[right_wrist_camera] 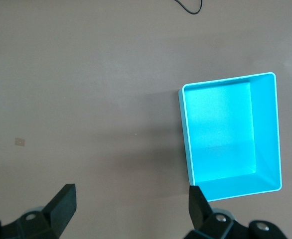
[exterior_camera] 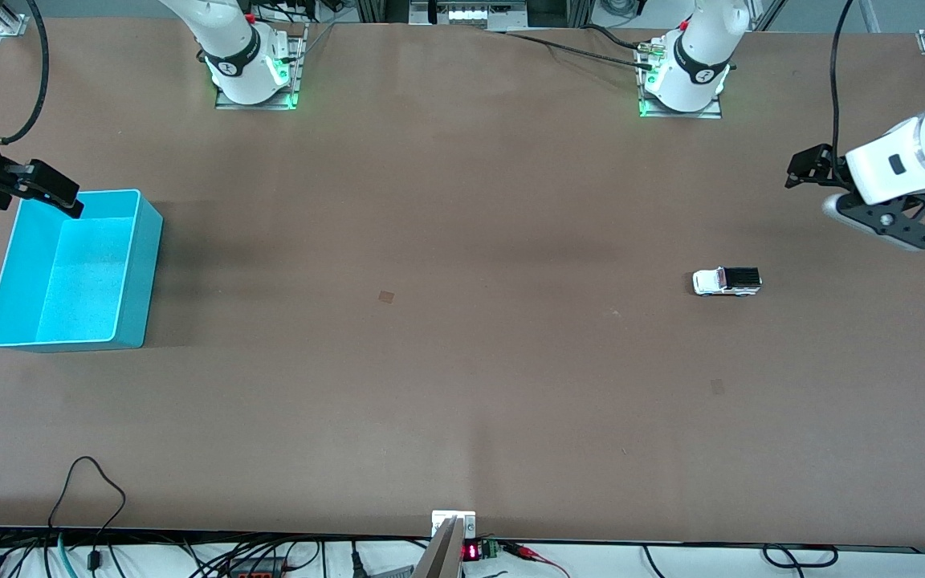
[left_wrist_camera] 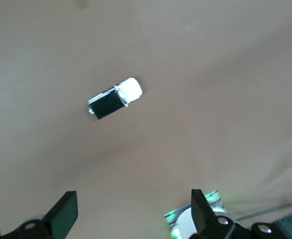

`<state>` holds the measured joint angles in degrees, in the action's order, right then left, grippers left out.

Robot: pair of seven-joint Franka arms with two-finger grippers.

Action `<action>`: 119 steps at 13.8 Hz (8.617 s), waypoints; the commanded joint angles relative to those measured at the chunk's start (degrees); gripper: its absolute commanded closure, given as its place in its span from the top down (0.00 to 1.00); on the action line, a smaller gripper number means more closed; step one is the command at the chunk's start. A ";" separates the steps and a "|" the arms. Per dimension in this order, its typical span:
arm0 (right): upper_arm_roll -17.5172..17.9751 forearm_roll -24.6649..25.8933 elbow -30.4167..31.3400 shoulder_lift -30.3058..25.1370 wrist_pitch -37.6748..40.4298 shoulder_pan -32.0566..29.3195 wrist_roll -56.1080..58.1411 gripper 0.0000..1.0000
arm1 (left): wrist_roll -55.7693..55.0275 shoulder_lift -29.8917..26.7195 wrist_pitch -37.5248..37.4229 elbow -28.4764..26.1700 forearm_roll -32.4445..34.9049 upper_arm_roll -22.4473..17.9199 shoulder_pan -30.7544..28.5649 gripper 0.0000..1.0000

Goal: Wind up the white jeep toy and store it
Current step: 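Move the left gripper over the white toy jeep, then lower the left gripper and grasp the white jeep, then drag the jeep backward along the table with the left gripper, then open the left gripper and release the jeep onto the table, then raise the left gripper away while the jeep rolls toward the bin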

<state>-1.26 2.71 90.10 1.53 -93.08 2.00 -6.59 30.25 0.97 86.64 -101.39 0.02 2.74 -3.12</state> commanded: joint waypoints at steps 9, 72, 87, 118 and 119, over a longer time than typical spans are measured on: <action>0.11 0.19 -0.27 -0.21 -0.08 0.02 -0.70 1.00 | 37.22 0.70 30.90 -22.68 5.70 0.34 -2.50 1.00; 0.11 0.19 -0.18 -0.03 0.01 0.28 -0.62 1.00 | 89.37 30.32 65.76 -22.01 5.70 1.74 -31.86 0.13; 0.11 0.19 -0.27 0.06 0.01 0.28 -0.70 1.00 | 88.84 23.38 52.17 -17.89 5.52 5.60 -31.60 1.00; 0.11 0.19 -0.18 0.14 0.01 0.28 -0.70 1.00 | -27.78 9.42 3.25 14.48 3.07 5.20 -5.61 1.00; 0.11 0.19 -0.18 0.14 0.01 0.28 -0.70 1.00 | -28.31 8.27 4.22 13.68 0.27 -1.09 -0.36 1.00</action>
<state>-1.23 2.71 90.10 1.77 -93.09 2.12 -6.60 4.33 13.06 88.13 -84.32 3.70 10.20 -10.57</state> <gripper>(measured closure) 0.000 0.000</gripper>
